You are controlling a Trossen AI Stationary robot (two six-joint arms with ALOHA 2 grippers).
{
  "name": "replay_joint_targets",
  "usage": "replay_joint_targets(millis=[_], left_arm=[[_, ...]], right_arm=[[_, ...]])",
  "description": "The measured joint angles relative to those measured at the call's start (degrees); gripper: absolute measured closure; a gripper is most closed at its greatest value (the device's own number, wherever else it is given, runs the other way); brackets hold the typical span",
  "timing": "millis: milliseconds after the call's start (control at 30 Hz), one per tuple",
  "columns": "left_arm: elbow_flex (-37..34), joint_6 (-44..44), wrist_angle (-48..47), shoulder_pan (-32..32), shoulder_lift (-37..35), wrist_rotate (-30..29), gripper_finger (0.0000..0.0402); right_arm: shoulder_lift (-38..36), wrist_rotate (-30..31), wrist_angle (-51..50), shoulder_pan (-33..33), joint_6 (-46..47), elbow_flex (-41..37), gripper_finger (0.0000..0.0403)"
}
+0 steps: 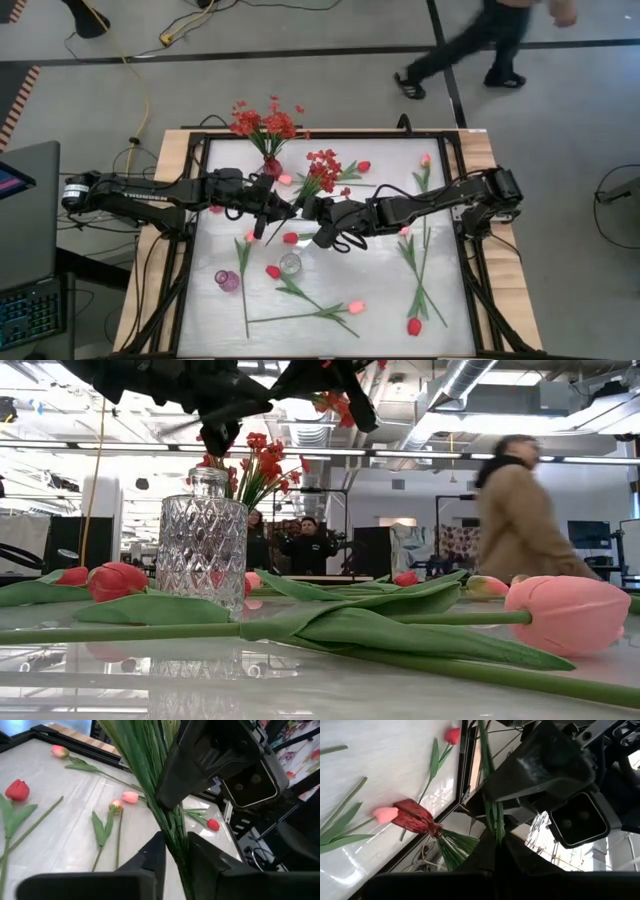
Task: Sort flowers into vase by color
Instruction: Put the orange flowers into the red vase
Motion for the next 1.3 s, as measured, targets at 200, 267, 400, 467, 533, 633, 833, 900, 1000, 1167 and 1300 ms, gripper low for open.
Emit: replay_joint_targets(millis=[200, 267, 400, 467, 533, 633, 833, 900, 1000, 1167, 1300], left_arm=[[0.0, 1.0, -0.2, 0.0, 0.0, -0.4, 0.0394], [0.0, 1.1, -0.2, 0.0, 0.0, -0.4, 0.0392], [0.0, 1.2, 0.1, 0.0, 0.0, -1.7, 0.0395], [0.0, 1.3, 0.7, 0.0, 0.0, -3.2, 0.0395], [0.0, 1.3, 1.1, 0.0, 0.0, -4.8, 0.0396], [0.3, 1.7, 0.8, 0.2, 0.0, -6.3, 0.0396], [3.6, 5.0, -0.9, 1.3, -0.5, -8.2, 0.0397], [4.9, 7.7, -2.4, 1.3, -1.2, -11.1, 0.0397], [5.2, 11.4, -3.4, 1.3, -3.6, -18.0, 0.0397], [2.6, 18.8, 0.5, 0.5, -8.8, -27.9, 0.0397], [-5.8, 26.6, 16.1, -0.5, -11.9, -31.6, 0.0397]], right_arm=[[-0.1, -1.0, -0.2, 0.2, -0.2, 0.0, 0.0338], [-0.1, -1.3, -0.6, 0.1, -0.2, 0.0, 0.0326], [-0.1, -2.0, -1.9, 0.1, 0.1, 0.1, 0.0288], [-0.1, -2.6, -2.1, 0.2, 0.6, 0.1, 0.0263], [0.0, -2.7, -2.5, 0.6, 2.1, 0.0, 0.0235], [0.0, -2.7, -2.5, 1.4, 6.0, 0.0, 0.0194], [-0.2, -2.7, -5.0, 3.0, 19.4, 0.0, 0.0144], [-0.9, -2.7, -9.5, 3.4, 25.1, 0.0, 0.0142], [-2.4, -2.5, -16.6, 3.6, 34.7, 0.0, 0.0145], [-4.9, -3.1, -28.6, 1.9, 50.2, 0.0, 0.0155], [-5.2, -8.0, -33.7, -0.4, 59.1, 0.0, 0.0165]])
